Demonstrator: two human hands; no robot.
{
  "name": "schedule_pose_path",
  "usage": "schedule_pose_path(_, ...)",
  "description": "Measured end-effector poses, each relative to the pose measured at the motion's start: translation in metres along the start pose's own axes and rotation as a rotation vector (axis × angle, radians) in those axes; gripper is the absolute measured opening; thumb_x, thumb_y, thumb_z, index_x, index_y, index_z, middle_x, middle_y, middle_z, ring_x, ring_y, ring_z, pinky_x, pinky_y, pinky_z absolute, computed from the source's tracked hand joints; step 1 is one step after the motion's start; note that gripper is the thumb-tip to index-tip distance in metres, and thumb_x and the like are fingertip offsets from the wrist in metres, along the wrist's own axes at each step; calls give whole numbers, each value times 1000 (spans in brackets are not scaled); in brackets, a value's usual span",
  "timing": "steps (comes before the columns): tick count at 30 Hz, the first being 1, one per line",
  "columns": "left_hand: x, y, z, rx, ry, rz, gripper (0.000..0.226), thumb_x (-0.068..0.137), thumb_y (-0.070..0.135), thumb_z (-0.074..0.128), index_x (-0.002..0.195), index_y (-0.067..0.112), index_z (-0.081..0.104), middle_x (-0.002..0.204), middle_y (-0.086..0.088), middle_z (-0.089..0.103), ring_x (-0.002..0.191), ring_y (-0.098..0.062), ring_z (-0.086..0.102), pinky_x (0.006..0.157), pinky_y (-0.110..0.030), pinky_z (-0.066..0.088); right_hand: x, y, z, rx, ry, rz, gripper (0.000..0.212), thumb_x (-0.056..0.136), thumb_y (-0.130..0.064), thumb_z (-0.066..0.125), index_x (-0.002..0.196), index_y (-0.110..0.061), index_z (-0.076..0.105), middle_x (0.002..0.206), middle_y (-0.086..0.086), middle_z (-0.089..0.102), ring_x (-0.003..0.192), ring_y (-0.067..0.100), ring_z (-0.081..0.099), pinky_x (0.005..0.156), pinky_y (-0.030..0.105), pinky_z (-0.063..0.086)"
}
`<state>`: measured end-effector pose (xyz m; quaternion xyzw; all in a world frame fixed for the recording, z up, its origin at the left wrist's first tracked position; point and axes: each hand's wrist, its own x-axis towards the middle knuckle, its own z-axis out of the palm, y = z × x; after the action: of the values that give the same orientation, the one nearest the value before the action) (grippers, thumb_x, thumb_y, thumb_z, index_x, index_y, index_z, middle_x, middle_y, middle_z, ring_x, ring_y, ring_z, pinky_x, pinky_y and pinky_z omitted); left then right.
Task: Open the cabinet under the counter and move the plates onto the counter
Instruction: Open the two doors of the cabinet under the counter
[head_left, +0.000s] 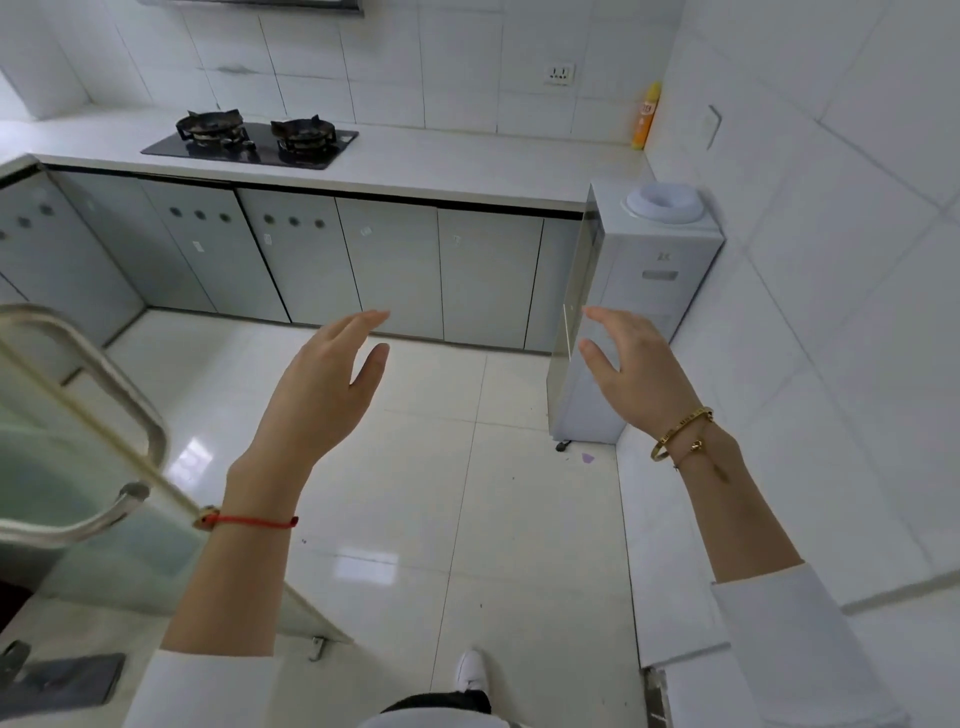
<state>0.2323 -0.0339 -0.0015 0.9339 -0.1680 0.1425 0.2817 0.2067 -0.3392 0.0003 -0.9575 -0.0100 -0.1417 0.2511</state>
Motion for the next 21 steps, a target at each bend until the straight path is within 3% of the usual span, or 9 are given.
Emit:
schedule_pose_path(14,188,-69,55,57,-54,-22,41,101,26,44,140,17,48,140,-1,54,130,-20,49,105,-25,33,196,45,62,33,-44,-2,43,96,-30,45,136,-12,45,135,7,51,131,20,40,108,43,37)
schedule_pose_path(21,290,-104,88,63,-26,-114,40,100,25,45,139,17,50,138,-2,56,127,-20,52,102,-24,34,327,72,100,28,-106,-75,44,97,-32,42,137,-14,44,137,4,50,132,17,39,112,34,31)
